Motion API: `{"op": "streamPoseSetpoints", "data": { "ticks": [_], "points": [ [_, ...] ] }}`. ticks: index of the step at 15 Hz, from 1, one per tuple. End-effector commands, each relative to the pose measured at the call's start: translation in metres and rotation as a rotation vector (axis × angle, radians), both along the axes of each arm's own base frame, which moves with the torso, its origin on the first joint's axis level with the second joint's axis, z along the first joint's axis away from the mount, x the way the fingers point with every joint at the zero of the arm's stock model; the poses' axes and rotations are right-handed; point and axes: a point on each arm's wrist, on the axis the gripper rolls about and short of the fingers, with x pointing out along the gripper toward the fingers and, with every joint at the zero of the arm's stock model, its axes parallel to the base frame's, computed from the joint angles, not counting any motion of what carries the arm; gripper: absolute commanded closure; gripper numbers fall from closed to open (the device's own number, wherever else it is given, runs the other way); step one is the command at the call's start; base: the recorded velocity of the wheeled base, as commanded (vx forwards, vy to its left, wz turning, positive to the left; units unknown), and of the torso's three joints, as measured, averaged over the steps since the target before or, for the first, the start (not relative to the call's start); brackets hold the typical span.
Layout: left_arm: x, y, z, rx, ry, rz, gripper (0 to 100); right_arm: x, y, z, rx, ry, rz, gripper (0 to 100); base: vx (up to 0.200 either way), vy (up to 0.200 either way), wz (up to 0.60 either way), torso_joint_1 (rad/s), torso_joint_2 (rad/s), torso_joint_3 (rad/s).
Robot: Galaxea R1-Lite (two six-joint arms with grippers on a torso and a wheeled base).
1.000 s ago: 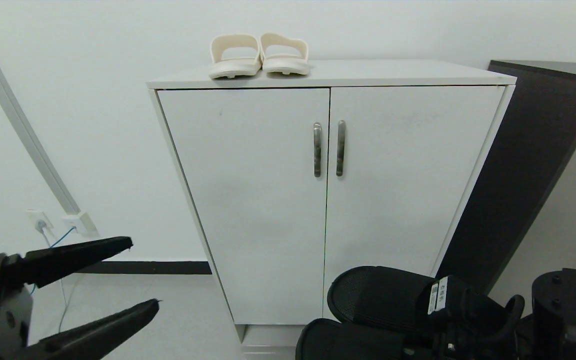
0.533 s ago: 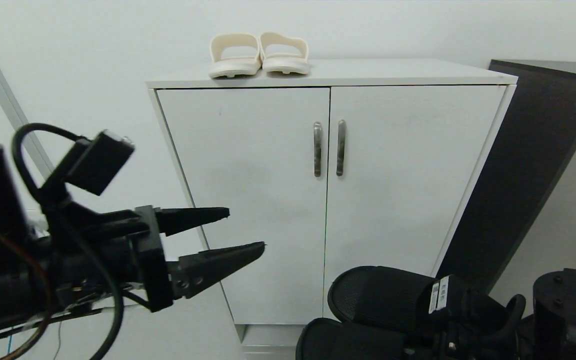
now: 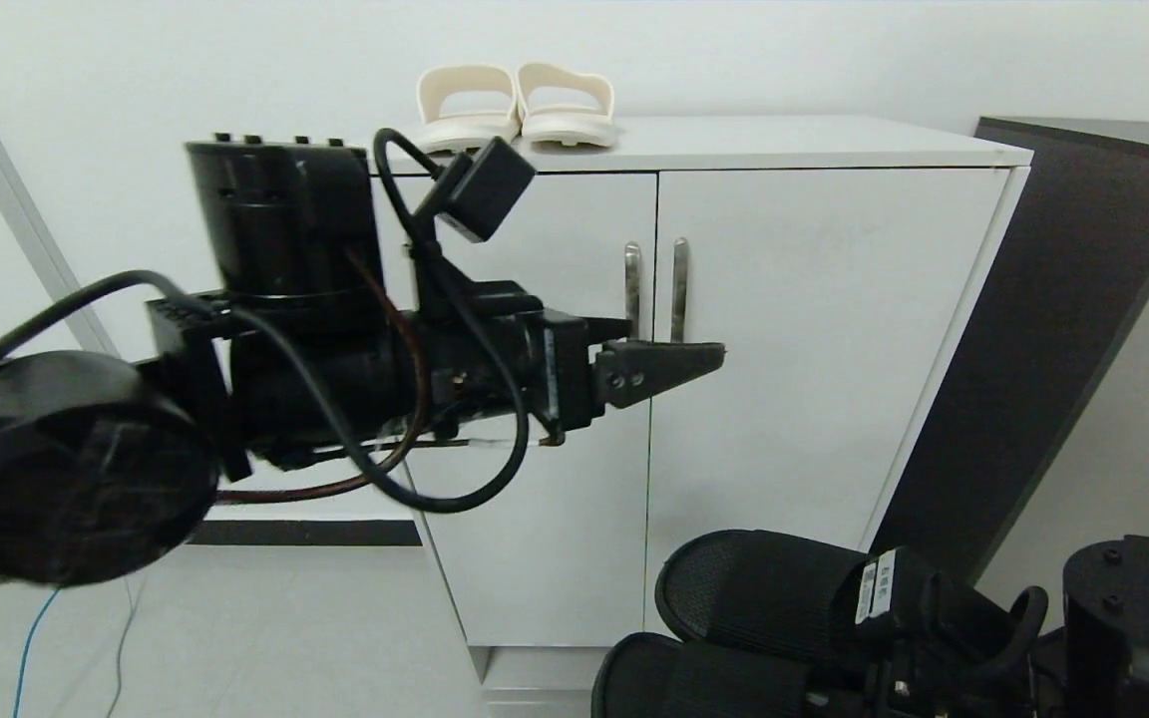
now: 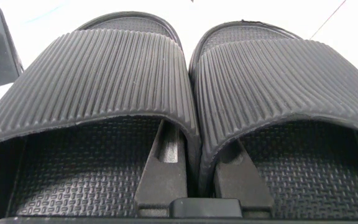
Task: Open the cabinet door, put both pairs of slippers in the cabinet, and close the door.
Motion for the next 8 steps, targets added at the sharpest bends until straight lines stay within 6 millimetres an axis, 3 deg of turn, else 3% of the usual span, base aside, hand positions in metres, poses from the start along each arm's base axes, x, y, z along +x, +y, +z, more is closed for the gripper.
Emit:
{"op": "streamPoseSetpoints", "data": {
  "ticks": [1, 8],
  "points": [
    [0.033, -0.029, -0.009, 0.001, 0.022, -0.01, 0, 0.0, 0.0, 0.0, 0.001, -0.001, -0.003, 100, 0.0, 0.0, 0.0, 0.0, 0.0, 0.0],
    [0.066, -0.04, 0.002, -0.125, 0.138, -0.034, 0, 0.001, -0.001, 0.001, 0.001, -0.003, -0.007, 100, 0.0, 0.0, 0.0, 0.0, 0.0, 0.0]
  ]
}}
